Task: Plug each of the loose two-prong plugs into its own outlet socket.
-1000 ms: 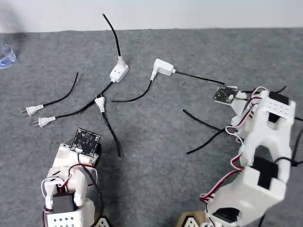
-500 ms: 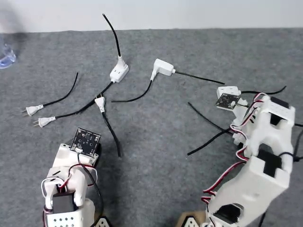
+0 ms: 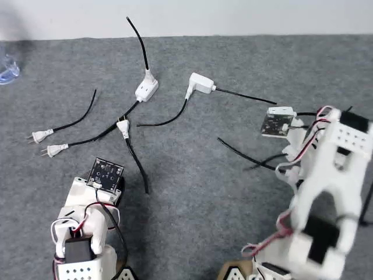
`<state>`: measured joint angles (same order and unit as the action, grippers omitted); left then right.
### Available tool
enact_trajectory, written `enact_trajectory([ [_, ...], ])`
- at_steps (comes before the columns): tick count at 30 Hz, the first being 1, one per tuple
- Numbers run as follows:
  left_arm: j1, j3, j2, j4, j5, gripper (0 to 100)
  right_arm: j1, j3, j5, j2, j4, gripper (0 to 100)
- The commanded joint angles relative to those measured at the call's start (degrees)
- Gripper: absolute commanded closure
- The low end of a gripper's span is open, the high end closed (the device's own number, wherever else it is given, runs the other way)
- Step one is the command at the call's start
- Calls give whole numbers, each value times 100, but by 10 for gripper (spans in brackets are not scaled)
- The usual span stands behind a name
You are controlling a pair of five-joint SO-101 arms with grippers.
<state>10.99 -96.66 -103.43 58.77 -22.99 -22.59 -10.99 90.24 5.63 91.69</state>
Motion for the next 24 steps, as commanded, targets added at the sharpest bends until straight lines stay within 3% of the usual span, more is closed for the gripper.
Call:
enact_trajectory([
  [1,-35,31,-70,-70,-26,765,242,281,88,1622,787,991],
  [10,-35,31,-70,-62,-26,765,1218,290,-703,2633,1156,991],
  [17,-35,31,-70,-62,-26,765,3415,-905,-1240,2598,1095,991],
  [20,-35,31,-70,-62,-26,765,4004,-949,-1618,2281,963,991],
  [24,-35,31,-70,-62,-26,765,4171,-1257,-1785,1305,418,991],
])
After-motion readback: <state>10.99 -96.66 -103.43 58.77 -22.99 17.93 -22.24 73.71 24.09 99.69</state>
